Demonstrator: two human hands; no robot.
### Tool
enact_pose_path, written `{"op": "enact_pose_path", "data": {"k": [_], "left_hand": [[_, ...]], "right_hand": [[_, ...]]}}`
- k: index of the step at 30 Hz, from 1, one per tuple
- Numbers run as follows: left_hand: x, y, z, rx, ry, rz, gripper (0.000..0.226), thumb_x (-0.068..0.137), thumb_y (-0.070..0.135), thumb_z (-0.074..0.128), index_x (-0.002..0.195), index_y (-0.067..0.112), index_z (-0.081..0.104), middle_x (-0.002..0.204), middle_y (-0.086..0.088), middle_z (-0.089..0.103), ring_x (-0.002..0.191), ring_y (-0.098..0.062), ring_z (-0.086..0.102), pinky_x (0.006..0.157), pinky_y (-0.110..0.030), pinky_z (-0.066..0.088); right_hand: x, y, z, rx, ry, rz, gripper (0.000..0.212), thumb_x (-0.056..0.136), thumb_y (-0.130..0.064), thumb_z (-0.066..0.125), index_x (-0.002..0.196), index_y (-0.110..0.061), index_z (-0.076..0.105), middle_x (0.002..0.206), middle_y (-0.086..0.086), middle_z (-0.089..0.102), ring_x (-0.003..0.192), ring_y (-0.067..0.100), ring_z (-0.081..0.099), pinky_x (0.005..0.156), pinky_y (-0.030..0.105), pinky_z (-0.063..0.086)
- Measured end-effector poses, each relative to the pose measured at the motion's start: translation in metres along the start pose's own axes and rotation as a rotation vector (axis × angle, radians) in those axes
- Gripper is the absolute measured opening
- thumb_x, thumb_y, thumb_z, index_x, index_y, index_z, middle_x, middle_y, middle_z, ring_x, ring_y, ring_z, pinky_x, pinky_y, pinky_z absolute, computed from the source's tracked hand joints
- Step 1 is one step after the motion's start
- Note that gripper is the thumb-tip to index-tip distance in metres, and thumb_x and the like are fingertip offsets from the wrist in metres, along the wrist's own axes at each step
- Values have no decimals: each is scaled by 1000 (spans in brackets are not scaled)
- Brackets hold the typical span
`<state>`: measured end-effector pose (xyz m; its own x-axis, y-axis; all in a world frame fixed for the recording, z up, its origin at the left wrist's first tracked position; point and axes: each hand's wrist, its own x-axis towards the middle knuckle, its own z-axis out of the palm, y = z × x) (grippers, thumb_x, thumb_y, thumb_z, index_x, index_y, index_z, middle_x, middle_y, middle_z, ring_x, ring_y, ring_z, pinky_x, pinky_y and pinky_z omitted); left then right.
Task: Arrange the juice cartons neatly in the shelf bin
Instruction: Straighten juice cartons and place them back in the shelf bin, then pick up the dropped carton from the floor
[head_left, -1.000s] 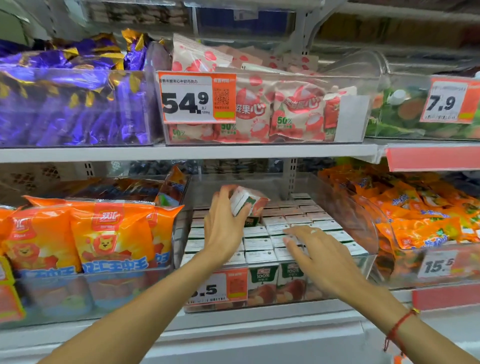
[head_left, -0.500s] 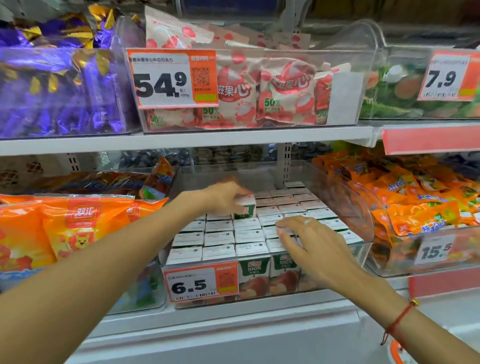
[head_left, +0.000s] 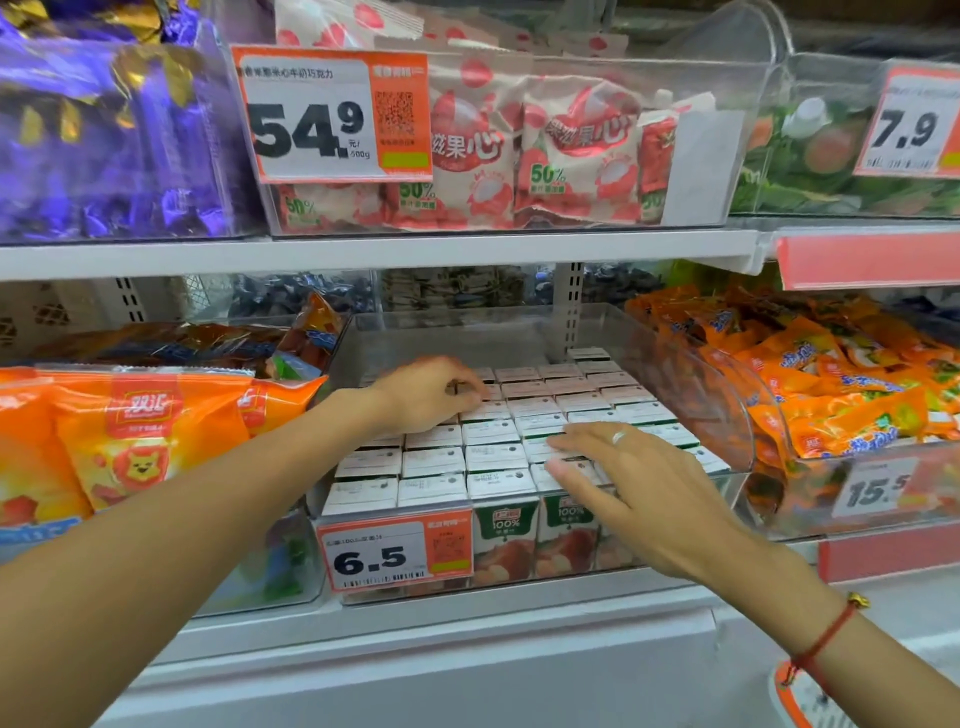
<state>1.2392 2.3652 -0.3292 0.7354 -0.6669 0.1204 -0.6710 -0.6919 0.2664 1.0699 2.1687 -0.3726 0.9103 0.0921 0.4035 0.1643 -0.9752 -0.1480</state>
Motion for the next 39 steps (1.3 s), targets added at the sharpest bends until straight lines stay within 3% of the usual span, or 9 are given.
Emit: {"op": "enact_pose_path", "data": {"k": [5, 11, 20, 23, 28, 31, 34, 37, 39], "left_hand": [[19, -11, 3, 107, -11, -95, 35, 100, 39, 47, 132, 27, 56, 137, -1, 55, 120, -23, 53, 103, -39, 44], [38, -3, -16, 181, -196, -98, 44, 94, 43, 58, 132, 23, 56, 128, 1, 59, 98, -13, 51, 83, -23, 39], [50, 11, -23, 485, -348, -91, 48, 98, 46, 49, 130, 11, 57, 118, -4, 62, 101, -24, 58, 96, -38, 49], [47, 9, -21, 488, -350, -107, 52, 99, 48, 44, 139, 15, 46, 135, -6, 51, 118, -28, 52, 102, -40, 44], [16, 1, -29, 204, -38, -49, 48, 99, 41, 46, 137, 13, 42, 128, -12, 52, 95, -22, 52, 79, -30, 42], [-16, 18, -34, -128, 266, -64, 41, 101, 35, 46, 137, 16, 42, 127, -10, 58, 105, -26, 57, 81, -34, 46], [-57, 46, -39, -548, 508, -70, 32, 101, 32, 47, 129, 17, 50, 123, -2, 63, 107, -18, 61, 89, -38, 52], [-110, 66, -31, -1035, 598, -47, 16, 103, 17, 45, 107, 20, 60, 100, 2, 68, 84, -9, 69, 69, -23, 57], [-132, 81, -6, -964, 635, -55, 24, 100, 3, 44, 93, 17, 62, 87, 0, 67, 73, -12, 69, 68, -27, 58]], "right_hand": [[-3, 2, 0, -42, -11, -67, 78, 84, -78, 5, 136, -40, 50, 141, -21, 48, 128, -2, 42, 95, 12, 26], [-5, -1, 1, -53, 29, -70, 78, 85, -76, 5, 133, -40, 54, 137, -23, 51, 127, -3, 43, 92, 9, 24], [-4, -2, 0, -49, 50, -66, 74, 86, -74, 9, 130, -38, 56, 133, -24, 54, 123, -3, 45, 89, 10, 28], [-4, -1, 0, -24, 45, -70, 72, 87, -74, 10, 129, -38, 56, 131, -25, 54, 121, -4, 45, 88, 9, 28], [-1, 1, -1, 32, 44, -61, 74, 86, -78, 12, 126, -38, 58, 127, -25, 56, 117, -3, 47, 84, 12, 29], [2, -4, -8, 175, -54, 31, 64, 88, -73, 23, 128, -36, 56, 131, -19, 55, 121, 5, 47, 93, 24, 39], [1, -25, -25, 517, -30, 182, 61, 83, -69, 34, 134, -38, 48, 136, -18, 49, 128, 6, 43, 105, 31, 39], [-12, -56, -44, 888, -13, 263, 55, 71, -81, 36, 123, -63, 40, 118, -42, 41, 115, -9, 46, 88, 18, 40], [-19, -84, -37, 1067, -70, 324, 55, 75, -78, 39, 128, -64, 36, 124, -40, 41, 116, -6, 49, 94, 30, 45]]}}
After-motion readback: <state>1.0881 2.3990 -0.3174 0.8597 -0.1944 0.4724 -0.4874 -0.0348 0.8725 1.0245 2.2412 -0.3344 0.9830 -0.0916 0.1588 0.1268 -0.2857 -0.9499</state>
